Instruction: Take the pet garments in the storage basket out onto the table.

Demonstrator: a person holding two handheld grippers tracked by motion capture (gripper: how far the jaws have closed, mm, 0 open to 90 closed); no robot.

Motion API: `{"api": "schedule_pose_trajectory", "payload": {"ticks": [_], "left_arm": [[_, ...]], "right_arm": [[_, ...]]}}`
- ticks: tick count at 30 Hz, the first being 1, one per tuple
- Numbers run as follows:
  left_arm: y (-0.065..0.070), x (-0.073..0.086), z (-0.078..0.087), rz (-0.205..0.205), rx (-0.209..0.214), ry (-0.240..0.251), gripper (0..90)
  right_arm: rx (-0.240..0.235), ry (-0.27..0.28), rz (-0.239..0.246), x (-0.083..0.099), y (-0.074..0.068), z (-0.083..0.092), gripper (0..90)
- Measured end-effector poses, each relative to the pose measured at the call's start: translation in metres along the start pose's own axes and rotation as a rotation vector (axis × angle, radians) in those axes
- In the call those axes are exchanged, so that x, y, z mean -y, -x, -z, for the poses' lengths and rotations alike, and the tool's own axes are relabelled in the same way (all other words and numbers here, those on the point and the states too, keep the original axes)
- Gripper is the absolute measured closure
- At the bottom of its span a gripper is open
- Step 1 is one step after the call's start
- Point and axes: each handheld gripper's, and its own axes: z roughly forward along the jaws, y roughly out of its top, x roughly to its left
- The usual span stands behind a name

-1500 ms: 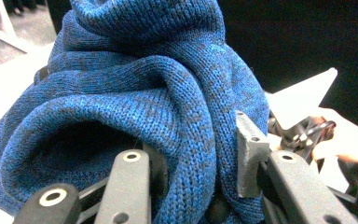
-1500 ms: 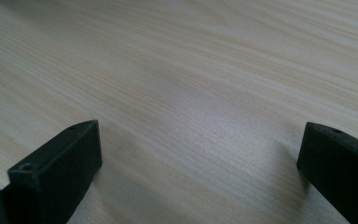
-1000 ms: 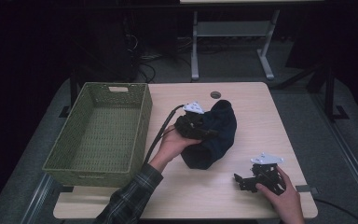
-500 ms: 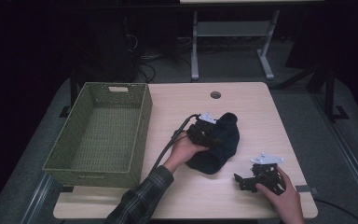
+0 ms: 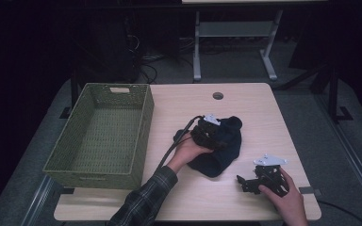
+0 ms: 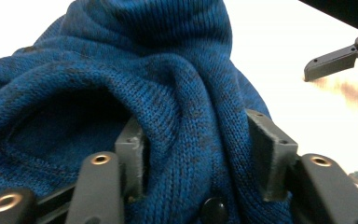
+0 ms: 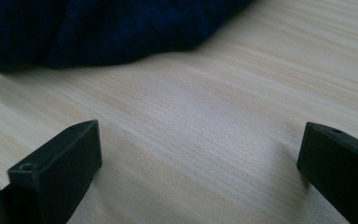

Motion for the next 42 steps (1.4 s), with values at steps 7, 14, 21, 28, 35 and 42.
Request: {"api": "schedule_pose_trajectory", "payload": {"ticks": [7,14,21,28,35,42], "left_arm": [[0.003,-0.006,0.011,-0.02,-0.004,0.018,33.3],[0.01,-0.012,0.024,-0.065,-0.026,-0.017,17.2],[0.015,-0.013,0.042,-0.081,-0.055,-0.023,13.4],[0.018,-0.007,0.058,-0.082,-0.065,-0.012,13.4],[0.018,0.007,0.075,-0.07,-0.091,0.01,13.5],[0.02,0.023,0.088,-0.054,-0.114,0.018,13.6]], "right_arm": [[-0.002,0.001,-0.008,0.0,-0.001,0.0,0.0],[0.0,0.005,0.0,0.0,0.0,0.0,0.0],[0.0,0.0,-0.003,0.0,0.0,0.0,0.0],[0.0,-0.002,-0.003,0.0,0.0,0.0,0.0],[0.0,0.0,0.0,0.0,0.0,0.0,0.0],[-0.001,0.0,0.001,0.0,0.0,0.0,0.0]]}}
